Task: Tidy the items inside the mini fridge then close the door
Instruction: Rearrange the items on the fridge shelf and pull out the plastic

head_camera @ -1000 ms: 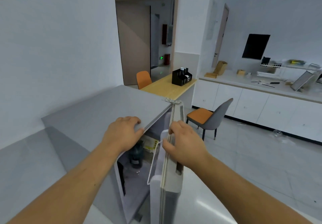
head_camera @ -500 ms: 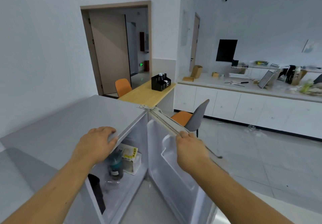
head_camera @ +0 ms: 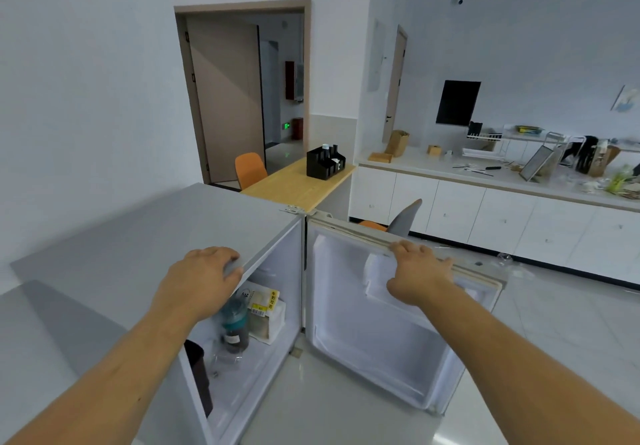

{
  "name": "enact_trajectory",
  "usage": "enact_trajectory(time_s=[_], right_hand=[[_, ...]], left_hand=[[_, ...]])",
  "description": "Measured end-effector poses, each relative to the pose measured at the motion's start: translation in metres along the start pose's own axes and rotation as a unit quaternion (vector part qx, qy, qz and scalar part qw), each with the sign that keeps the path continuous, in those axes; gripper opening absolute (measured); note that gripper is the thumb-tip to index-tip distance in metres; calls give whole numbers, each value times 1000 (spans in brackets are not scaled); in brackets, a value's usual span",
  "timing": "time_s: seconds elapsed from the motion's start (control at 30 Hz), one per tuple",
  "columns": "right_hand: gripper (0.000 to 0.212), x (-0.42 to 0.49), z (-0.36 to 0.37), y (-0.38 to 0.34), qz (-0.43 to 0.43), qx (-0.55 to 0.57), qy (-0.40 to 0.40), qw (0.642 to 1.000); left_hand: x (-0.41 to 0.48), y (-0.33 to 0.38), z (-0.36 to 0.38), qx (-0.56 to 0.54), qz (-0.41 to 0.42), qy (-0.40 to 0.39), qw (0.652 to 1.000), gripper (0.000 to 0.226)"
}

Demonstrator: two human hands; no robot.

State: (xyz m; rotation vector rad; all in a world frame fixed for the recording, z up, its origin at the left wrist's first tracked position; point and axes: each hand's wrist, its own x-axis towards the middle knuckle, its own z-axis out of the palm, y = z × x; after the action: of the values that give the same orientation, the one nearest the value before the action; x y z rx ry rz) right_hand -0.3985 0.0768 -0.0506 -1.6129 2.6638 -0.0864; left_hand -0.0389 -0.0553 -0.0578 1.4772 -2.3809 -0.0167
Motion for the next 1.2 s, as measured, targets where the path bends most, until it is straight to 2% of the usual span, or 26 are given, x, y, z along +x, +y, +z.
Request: enact_trajectory(time_s=[0.13,0.3,0.43,0.5,0.6,0.77,0.97,1.2], right_hand=[[79,8,1,6,-6,-8,9,1000],[87,3,6,23,-53,-13,16,998],[76,-20,21,40,-148,16,106,983],[66,-33,31,44,-198,51,124,971],[52,-47,48,40,-253,87,104,958],[43,-52,82,14,-320,144,20,936],[43,-48,122,-31,-349,170,-33,921],[47,-29,147,-65,-335,169,-59,925]], left_hand=[[-1,1,-1,3,2,1,1000,42],[-11,7,-2,23,0,7,1000,43],[-37,29,8,31,-2,34,999,49],[-56,48,20,64,-2,44,997,48],[-84,78,42,72,10,38,997,43],[-116,103,88,-11,-61,-8,998,45],[-122,91,131,-84,-138,-33,986,51],[-110,70,157,-120,-153,-47,980,50]])
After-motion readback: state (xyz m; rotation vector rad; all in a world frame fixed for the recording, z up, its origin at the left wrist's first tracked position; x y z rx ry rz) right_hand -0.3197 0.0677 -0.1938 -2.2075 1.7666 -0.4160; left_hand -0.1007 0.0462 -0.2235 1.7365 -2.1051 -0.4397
